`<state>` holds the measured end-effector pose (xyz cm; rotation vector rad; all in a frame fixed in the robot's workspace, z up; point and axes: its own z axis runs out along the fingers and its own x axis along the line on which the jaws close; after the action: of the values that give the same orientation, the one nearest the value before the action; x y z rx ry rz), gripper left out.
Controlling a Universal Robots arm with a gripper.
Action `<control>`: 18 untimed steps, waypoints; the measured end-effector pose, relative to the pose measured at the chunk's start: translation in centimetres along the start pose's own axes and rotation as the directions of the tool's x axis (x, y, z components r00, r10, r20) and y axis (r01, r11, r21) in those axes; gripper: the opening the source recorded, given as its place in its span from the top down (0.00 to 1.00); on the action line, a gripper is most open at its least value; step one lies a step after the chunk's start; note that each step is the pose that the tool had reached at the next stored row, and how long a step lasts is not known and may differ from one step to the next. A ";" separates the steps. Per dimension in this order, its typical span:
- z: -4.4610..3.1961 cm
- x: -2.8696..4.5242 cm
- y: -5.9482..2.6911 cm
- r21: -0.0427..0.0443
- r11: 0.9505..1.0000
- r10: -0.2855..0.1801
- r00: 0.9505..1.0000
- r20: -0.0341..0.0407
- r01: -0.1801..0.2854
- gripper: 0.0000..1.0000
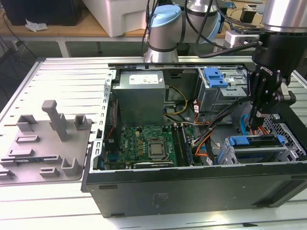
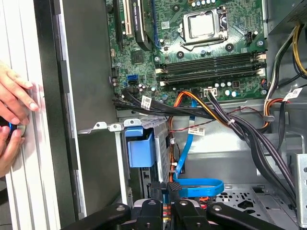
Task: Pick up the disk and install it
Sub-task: 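Insert the second disk wire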
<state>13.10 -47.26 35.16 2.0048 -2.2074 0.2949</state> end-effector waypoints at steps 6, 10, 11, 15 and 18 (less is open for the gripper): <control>-0.60 0.12 -0.36 -0.004 1.000 -0.001 1.000 -0.007 0.001 0.84; -0.59 0.12 -0.73 -0.013 1.000 -0.004 1.000 -0.011 0.004 0.84; -0.60 0.13 -0.73 -0.013 1.000 -0.007 1.000 -0.012 0.007 0.84; -0.58 0.14 -0.73 -0.004 0.999 -0.045 0.999 -0.015 0.045 0.84; -0.47 0.53 -0.78 0.002 0.998 -0.068 0.998 -0.013 0.068 0.84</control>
<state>13.81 -47.73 35.78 2.0680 -2.1264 0.3020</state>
